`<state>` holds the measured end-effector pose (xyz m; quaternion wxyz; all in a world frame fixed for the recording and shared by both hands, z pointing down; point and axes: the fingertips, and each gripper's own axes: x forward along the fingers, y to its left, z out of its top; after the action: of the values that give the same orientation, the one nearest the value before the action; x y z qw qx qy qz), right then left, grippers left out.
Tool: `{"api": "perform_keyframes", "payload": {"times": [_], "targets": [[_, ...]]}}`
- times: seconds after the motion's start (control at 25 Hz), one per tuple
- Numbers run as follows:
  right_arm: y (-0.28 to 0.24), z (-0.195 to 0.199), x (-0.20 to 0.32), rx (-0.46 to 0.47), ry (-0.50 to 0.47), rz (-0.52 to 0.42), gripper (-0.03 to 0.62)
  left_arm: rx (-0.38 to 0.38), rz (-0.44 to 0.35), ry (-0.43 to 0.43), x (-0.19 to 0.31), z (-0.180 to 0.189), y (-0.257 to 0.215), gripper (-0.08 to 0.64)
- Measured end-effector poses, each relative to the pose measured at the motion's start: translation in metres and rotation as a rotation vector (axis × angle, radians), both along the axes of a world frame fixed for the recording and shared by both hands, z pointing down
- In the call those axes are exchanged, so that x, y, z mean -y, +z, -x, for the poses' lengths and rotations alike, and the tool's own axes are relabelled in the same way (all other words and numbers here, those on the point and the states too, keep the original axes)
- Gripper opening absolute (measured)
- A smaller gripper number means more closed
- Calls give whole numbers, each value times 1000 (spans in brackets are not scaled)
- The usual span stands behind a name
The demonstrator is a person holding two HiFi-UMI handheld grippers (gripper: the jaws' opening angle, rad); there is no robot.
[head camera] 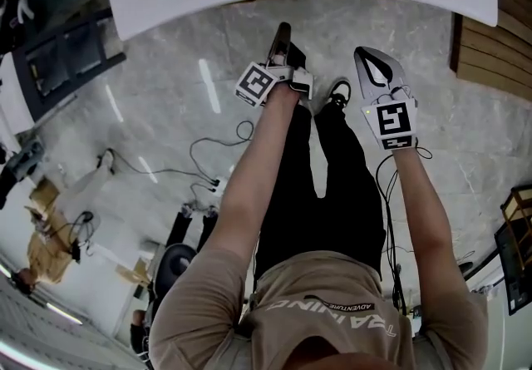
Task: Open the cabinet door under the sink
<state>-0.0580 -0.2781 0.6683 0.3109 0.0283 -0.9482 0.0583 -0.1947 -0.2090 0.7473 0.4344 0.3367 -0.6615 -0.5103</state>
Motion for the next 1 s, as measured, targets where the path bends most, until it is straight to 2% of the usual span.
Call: {"api": "perform_keyframes", "payload": {"times": [0.2, 0.48, 0.76, 1.0], "targets": [[2, 7, -3, 7, -10, 13, 2, -37, -96, -38, 15, 8, 4, 45], [9, 4, -5, 2, -25, 28, 2, -68, -164, -122, 39, 18, 19, 133], [21, -3, -4, -25, -22, 43, 2, -92, -232, -175, 50, 23, 20, 141], [21, -4, 1, -32, -9, 46, 2, -128, -330, -236, 57, 24, 17, 107]]}}
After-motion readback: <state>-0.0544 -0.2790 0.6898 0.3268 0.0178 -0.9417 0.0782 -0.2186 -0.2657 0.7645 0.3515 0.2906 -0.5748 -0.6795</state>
